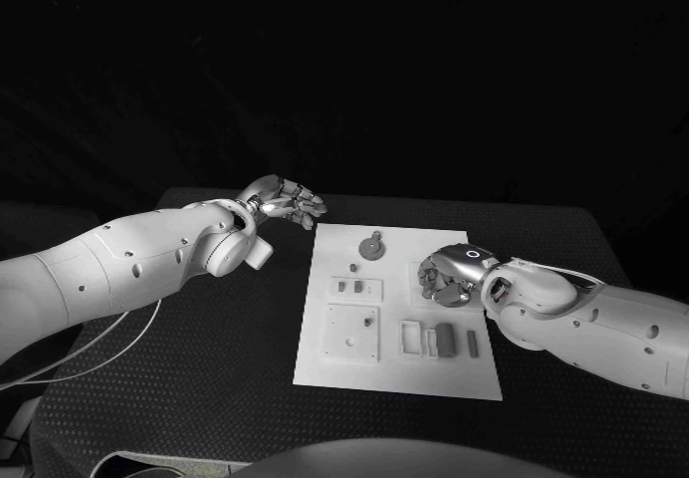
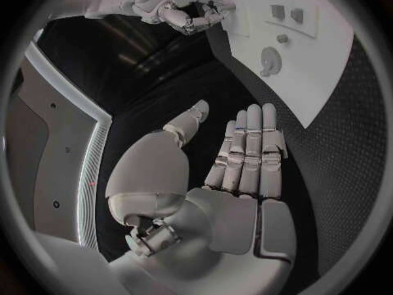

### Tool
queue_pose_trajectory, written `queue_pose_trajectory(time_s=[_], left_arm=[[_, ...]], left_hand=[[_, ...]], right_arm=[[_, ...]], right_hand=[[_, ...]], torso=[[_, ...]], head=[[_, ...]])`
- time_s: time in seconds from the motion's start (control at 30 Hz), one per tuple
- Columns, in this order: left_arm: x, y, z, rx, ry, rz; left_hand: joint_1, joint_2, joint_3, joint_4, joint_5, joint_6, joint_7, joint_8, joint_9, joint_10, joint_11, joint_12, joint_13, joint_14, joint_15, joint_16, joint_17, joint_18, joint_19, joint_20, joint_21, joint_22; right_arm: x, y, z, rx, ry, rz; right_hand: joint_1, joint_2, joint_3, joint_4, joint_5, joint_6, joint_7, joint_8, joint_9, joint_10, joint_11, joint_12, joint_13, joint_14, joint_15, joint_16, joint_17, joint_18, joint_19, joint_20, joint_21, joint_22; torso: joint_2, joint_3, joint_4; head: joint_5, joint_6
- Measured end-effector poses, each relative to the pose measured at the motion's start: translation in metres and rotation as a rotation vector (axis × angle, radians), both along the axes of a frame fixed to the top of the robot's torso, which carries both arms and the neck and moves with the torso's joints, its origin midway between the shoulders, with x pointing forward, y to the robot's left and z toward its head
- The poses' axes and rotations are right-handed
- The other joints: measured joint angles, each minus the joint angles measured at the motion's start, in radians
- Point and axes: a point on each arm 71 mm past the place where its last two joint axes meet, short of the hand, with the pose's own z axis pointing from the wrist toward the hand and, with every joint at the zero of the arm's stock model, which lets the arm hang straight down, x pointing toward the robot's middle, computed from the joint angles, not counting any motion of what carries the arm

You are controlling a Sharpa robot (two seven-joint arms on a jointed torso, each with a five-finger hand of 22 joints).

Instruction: Assemble the parts on the task board

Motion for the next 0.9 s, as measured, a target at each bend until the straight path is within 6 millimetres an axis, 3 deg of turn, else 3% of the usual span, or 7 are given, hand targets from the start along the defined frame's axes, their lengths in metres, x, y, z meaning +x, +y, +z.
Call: queue_pose_trajectory(time_s=[0.3, 0.53, 0.67, 0.9], left_arm=[[0.0, 0.0, 0.0, 0.0, 0.001, -0.001], [0.001, 0.001, 0.0, 0.001, 0.001, 0.001], [0.001, 0.001, 0.0, 0.001, 0.001, 0.002], [0.001, -0.001, 0.0, 0.001, 0.001, 0.0]], left_hand=[[0.0, 0.0, 0.0, 0.0, 0.0, 0.0, 0.0, 0.0, 0.0, 0.0, 0.0, 0.0, -0.001, 0.0, 0.0, 0.0, 0.001, 0.0, 0.0, 0.0, 0.0, 0.0], [0.0, 0.0, 0.0, 0.0, 0.0, 0.0, 0.0, 0.0, 0.0, 0.0, 0.0, 0.0, -0.001, 0.0, 0.0, 0.0, 0.002, -0.001, 0.0, 0.0, 0.0, 0.0], [0.0, 0.0, 0.0, 0.0, 0.0, 0.0, 0.0, 0.0, 0.0, 0.0, 0.0, 0.0, -0.001, 0.0, 0.0, 0.0, 0.002, -0.001, 0.0, 0.0, 0.0, 0.0], [0.0, 0.0, 0.0, 0.0, 0.0, 0.0, 0.0, 0.0, 0.0, 0.0, 0.0, 0.0, -0.001, 0.0, 0.0, 0.0, 0.003, -0.001, 0.0, 0.0, 0.0, 0.0]], right_arm=[[-0.004, 0.002, 0.007, 0.024, -0.018, 0.005], [0.002, 0.002, 0.036, 0.076, -0.062, -0.002], [-0.001, 0.012, 0.052, 0.119, -0.073, 0.022], [-0.011, 0.038, 0.056, 0.179, -0.042, 0.077]], right_hand=[[0.0, 0.0, 0.0, -0.002, 0.0, 0.001, -0.001, 0.004, 0.0, 0.009, -0.003, 0.0, 0.006, 0.005, -0.002, 0.006, 0.002, -0.001, 0.004, -0.003, 0.004, 0.0], [0.0, 0.0, 0.0, -0.003, 0.0, 0.002, -0.001, 0.004, 0.0, 0.011, -0.004, 0.0, 0.007, 0.009, -0.002, 0.006, 0.003, -0.006, 0.007, -0.007, 0.008, 0.0], [0.0, 0.0, -0.001, -0.003, 0.0, 0.006, -0.001, 0.003, 0.0, 0.011, -0.004, 0.0, 0.007, 0.01, 0.0, 0.006, 0.002, -0.004, 0.008, -0.007, 0.008, 0.0], [0.003, 0.003, -0.002, -0.004, 0.0, 0.007, -0.002, 0.003, 0.0, 0.011, -0.004, 0.0, 0.007, 0.01, 0.0, 0.006, 0.002, 0.003, 0.009, -0.005, 0.008, 0.0]], torso=[[0.0, 0.0001, -0.0002], [0.0, -0.0006, -0.0003], [0.0, -0.0006, -0.0004], [0.0, -0.0011, -0.001]], head=[[0.001, -0.001], [0.002, -0.002], [0.004, -0.002], [0.007, 0.0]])
